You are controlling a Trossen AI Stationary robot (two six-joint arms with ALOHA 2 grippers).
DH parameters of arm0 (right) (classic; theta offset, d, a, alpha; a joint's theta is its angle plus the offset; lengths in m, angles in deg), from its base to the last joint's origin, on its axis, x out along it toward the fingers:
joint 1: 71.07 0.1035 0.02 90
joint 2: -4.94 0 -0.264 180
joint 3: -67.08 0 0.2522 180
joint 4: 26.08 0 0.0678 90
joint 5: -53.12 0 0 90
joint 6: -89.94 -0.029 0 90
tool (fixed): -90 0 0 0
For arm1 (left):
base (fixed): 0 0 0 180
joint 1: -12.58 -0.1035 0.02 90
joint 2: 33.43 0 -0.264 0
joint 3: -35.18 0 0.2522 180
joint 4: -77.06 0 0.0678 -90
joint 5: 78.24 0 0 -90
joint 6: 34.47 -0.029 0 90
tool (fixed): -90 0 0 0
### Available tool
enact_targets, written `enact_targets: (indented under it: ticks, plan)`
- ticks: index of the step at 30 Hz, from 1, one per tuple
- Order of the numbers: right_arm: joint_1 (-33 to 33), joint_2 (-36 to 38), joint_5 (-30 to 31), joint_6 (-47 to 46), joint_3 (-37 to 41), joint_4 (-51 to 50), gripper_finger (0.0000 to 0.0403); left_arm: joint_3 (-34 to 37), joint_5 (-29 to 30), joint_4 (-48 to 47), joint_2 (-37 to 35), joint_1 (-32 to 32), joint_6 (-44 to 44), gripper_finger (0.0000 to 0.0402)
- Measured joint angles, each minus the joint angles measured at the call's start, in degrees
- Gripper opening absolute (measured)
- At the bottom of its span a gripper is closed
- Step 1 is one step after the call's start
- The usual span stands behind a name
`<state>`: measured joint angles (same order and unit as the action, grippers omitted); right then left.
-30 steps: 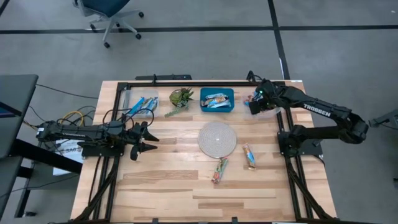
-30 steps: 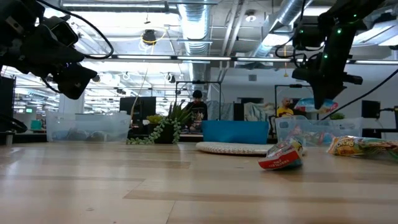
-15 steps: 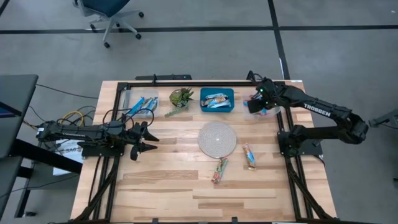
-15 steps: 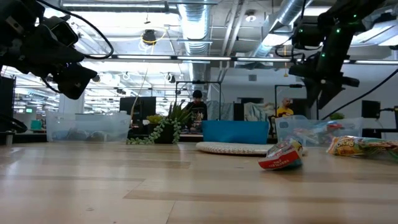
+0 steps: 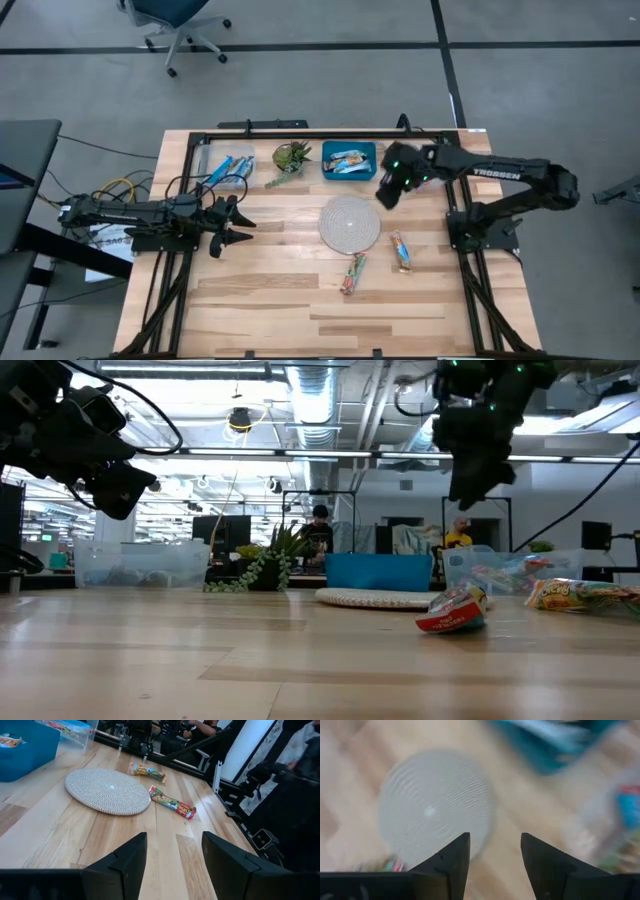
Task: Pick and place Granola Bars by type
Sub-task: Put the red granola bar into the right transparent bin
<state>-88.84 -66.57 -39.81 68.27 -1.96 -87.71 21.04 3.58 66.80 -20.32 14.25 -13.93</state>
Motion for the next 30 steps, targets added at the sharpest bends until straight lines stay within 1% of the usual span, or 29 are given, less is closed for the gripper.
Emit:
enact_targets:
  ticks: [4,11,16,22,26,30]
  plan:
    - [8.98,-3.18,-1.2,5.45,-2.7,-0.11,0.0165,0.02,0.0,-0.01,-0.01,0.0,0.0,0.0183]
    - [22.75,-8.58,-5.84,18.78,-4.97,-1.0,0.0166,0.02,0.0,0.01,-0.01,0.0,0.0,0.0183]
    - [30.76,-12.33,-6.17,26.9,-6.65,-1.53,0.0163,0.02,0.0,-0.01,0.0,0.0,0.0,0.0183]
    - [36.12,-16.69,-5.31,33.94,-8.39,-0.06,0.0163,0.02,0.0,-0.01,0.01,0.0,0.0,0.0183]
    - [38.24,-19.24,-1.72,38.27,-8.45,2.1,0.0164,0.02,-0.01,-0.01,0.01,0.0,0.0,0.0183]
    - [39.34,-21.88,0.27,42.61,-8.66,5.49,0.0164,0.01,0.0,-0.01,-0.01,0.0,0.0,0.0183]
